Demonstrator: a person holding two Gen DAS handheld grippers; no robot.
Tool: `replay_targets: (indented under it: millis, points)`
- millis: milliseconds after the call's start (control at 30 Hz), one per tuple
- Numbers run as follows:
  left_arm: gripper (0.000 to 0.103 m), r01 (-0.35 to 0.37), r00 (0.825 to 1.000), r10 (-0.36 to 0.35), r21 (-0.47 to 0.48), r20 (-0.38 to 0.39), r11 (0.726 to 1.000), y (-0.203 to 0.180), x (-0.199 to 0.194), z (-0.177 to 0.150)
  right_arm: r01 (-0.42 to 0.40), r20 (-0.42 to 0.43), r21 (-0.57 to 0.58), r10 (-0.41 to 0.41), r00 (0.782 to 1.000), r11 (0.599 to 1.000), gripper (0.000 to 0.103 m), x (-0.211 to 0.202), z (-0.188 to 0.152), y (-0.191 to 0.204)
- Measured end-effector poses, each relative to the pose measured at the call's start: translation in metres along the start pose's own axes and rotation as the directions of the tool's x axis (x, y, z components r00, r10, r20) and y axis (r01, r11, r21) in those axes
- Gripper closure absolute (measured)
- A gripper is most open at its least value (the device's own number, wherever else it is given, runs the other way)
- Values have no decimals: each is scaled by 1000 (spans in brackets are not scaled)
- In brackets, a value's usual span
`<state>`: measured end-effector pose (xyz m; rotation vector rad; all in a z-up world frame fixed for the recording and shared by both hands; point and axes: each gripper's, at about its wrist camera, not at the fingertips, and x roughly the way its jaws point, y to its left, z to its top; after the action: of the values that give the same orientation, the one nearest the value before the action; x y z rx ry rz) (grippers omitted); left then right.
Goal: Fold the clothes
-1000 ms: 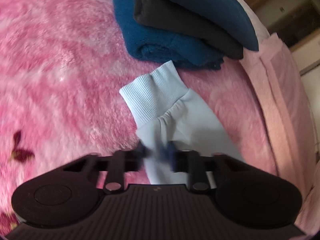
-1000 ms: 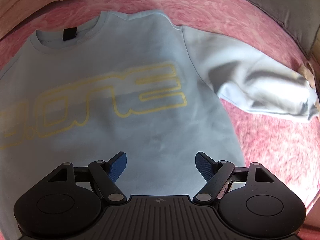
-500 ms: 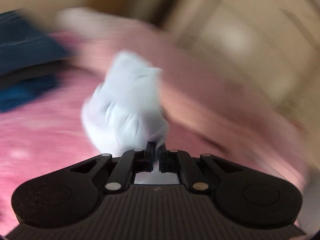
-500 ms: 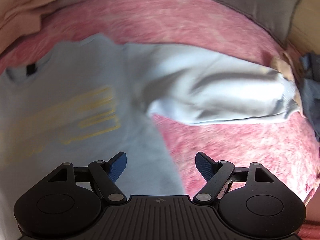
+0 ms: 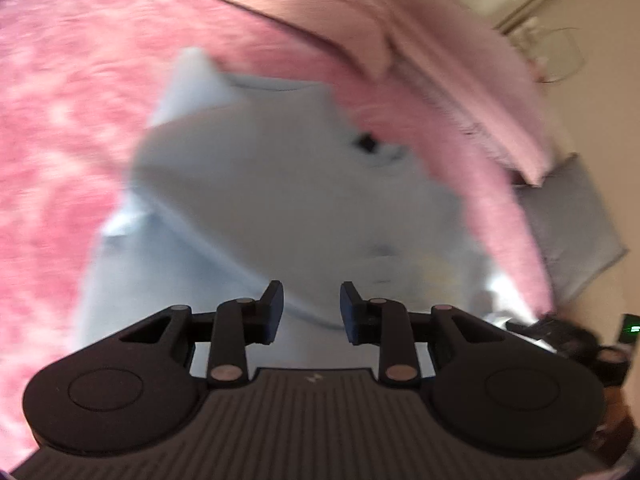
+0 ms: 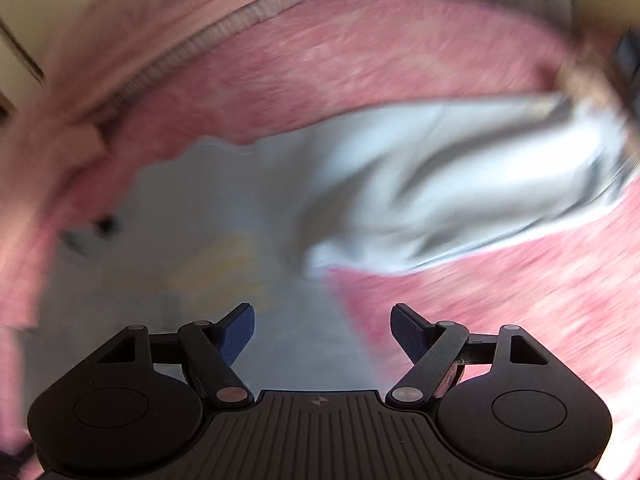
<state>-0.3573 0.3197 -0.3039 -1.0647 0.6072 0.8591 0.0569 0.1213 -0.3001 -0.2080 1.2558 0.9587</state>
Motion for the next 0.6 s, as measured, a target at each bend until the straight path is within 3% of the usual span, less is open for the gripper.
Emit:
replay_targets:
  millis: [67, 133, 167, 200, 333, 433, 467, 500, 567, 600]
  points:
    - [78, -40, 999, 40, -11, -5, 999, 15, -7, 2, -129, -46, 110, 135, 990, 985, 25, 9, -5, 1]
    - [78, -63, 998, 63, -20, -8, 998, 20, -13, -2, -228, -91, 240, 256, 962, 944, 29, 24, -15, 3]
    - [78, -68, 998, 68, -25, -11, 997, 22, -13, -2, -253, -120, 298, 299, 947, 921, 45, 34, -21, 5]
    - [78, -71, 997, 71, -29, -12, 997, 24, -13, -2, -259, -147, 340, 323, 935, 904, 49, 43, -26, 7]
    - [78, -80, 997, 80, -42, -18, 996, 28, -13, -4, -256, -189, 395, 351, 917, 882, 49, 76, -38, 24]
    - [78, -89, 996, 88, -40, -18, 995, 30, -8, -3, -279, -172, 333, 349, 921, 901, 49, 91, -36, 45]
    - [78, -96, 995, 95, -37, -16, 995, 32, -7, -3, -283, -167, 297, 341, 925, 912, 60, 94, -34, 53]
    - [78, -104, 995, 104, -34, -13, 994, 34, -3, -2, -285, -160, 233, 326, 932, 930, 97, 94, -30, 63]
    - [78, -111, 994, 111, -30, -7, 993, 38, 4, 2, -300, -128, 105, 312, 941, 948, 98, 91, -23, 84]
    - [78, -109, 994, 109, -26, 1, 994, 38, 7, 4, -358, -59, 41, 360, 931, 933, 98, 76, -18, 93]
